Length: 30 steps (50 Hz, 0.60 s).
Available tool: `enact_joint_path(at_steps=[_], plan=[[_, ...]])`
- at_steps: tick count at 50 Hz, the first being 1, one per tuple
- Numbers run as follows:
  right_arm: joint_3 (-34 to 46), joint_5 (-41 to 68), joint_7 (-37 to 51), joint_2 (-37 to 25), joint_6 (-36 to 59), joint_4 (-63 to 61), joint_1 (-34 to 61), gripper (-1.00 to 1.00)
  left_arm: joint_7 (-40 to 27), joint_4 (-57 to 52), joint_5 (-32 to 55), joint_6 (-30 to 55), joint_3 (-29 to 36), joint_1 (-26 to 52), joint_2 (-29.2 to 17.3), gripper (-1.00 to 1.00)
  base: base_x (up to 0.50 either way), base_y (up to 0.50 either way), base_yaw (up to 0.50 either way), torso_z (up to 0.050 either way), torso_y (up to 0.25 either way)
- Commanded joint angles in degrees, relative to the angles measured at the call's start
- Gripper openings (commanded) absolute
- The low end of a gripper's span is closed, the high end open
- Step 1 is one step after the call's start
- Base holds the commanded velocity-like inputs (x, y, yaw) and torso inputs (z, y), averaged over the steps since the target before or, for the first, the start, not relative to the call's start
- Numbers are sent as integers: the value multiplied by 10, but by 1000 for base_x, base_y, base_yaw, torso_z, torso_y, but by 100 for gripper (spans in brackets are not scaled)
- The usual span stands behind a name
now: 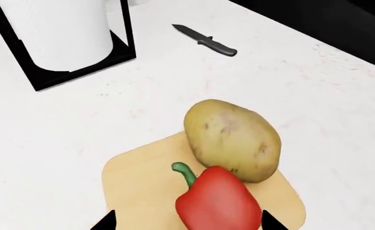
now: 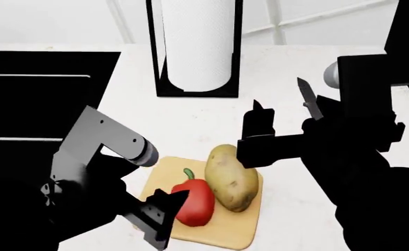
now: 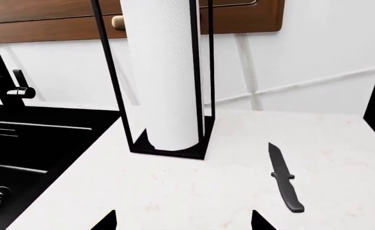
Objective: Pick the vegetables from the sink and place them on the cutting board.
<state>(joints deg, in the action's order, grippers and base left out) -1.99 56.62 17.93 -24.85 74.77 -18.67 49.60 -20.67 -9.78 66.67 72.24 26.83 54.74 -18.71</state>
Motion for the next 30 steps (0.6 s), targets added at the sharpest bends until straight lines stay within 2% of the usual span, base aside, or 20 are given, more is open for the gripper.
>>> enact_joint_path(at_steps=[1, 5, 9, 11, 19, 30], plan=[[1, 3, 2, -2, -7, 1, -5, 100, -44, -26, 51, 19, -46, 23, -7, 100, 0, 0, 0, 0, 0], [-2, 7, 6, -4, -6, -2, -4, 100, -58, -29, 71, 25, -68, 38, -17, 100, 0, 0, 0, 0, 0], [-20, 19, 22, -7, 1, -19, 17, 100, -39, -2, 42, -2, -70, 51, -22, 100, 0, 0, 0, 0, 0], [-13, 13, 20, -15, 2, -16, 24, 100, -36, 17, 35, -15, -84, 71, -27, 100, 0, 0, 0, 0, 0], [45, -36, -8, -28, -34, 8, 70, 100, -16, 75, 0, -35, -74, 141, -15, 100, 0, 0, 0, 0, 0], [66, -33, -20, -23, -4, 62, 205, 100, -15, 131, -9, -23, -81, 234, -22, 100, 0, 0, 0, 0, 0]])
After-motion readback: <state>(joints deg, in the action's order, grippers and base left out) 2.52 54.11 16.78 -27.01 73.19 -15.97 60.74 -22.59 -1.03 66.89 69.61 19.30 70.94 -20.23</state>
